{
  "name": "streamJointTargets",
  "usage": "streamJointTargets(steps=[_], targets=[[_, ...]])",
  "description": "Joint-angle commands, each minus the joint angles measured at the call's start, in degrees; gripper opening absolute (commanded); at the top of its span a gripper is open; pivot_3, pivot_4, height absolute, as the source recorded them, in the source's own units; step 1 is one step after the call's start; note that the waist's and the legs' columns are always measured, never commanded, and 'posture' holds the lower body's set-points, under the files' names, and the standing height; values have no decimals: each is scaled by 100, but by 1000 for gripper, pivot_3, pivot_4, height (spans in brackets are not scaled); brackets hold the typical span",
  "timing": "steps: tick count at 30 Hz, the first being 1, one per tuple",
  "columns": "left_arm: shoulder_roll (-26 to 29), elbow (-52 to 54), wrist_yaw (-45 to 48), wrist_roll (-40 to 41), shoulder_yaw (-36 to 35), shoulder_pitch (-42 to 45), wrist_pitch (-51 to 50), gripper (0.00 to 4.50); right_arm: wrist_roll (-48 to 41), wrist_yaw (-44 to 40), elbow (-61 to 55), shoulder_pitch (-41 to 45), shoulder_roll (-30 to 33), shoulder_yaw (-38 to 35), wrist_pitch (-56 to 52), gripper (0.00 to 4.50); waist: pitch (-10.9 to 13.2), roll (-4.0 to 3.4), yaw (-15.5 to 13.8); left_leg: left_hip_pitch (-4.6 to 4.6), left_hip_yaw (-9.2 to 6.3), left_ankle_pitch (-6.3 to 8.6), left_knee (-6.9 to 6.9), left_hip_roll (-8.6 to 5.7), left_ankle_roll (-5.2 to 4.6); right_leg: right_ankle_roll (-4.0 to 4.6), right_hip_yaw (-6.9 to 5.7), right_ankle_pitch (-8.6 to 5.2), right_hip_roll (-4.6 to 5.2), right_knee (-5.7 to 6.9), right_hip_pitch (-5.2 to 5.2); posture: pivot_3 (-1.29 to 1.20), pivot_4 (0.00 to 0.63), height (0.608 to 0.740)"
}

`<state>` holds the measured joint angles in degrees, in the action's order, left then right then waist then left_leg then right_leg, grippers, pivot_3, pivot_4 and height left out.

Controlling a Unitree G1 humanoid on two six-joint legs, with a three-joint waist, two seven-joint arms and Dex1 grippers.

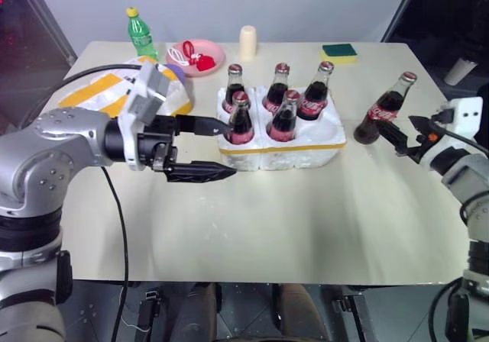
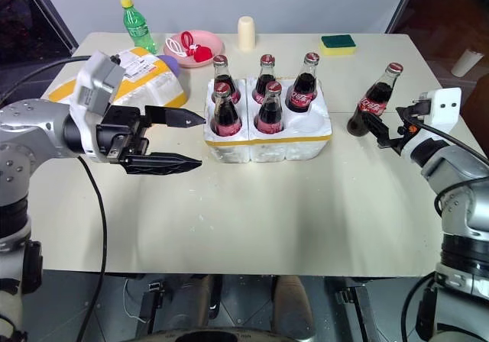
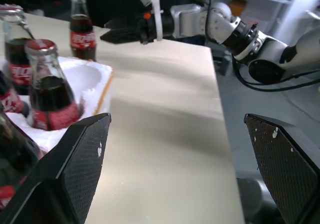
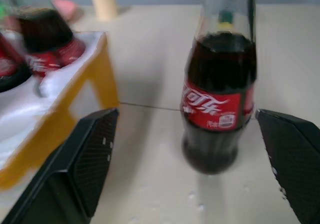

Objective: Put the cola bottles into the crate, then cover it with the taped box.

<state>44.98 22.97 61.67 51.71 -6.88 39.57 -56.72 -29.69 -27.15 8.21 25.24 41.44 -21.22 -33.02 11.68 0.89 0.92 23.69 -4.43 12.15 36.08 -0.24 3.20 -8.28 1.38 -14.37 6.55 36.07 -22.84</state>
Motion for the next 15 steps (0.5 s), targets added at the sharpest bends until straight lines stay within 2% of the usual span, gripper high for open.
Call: streamJointTargets(steps=[1,7,15], targets=[[-46,219,-276,6,-37,-18,173,4470,411,-105,944,607,-26,178,579,4500,0,0,13,0,0,0,0,0,0,-2,0,1,0,-1,0,0,150,739],[29,332,-453,103,-77,-114,206,4470,754,-262,2338,1321,-167,338,1163,4500,0,0,27,-1,1,0,0,0,0,-5,0,3,0,0,0,0,150,739],[59,341,-553,48,-31,-174,319,4470,1071,-478,3511,1990,-308,447,1892,4500,1,-1,37,-1,2,0,0,0,0,-8,1,4,-1,0,-1,0,150,739]])
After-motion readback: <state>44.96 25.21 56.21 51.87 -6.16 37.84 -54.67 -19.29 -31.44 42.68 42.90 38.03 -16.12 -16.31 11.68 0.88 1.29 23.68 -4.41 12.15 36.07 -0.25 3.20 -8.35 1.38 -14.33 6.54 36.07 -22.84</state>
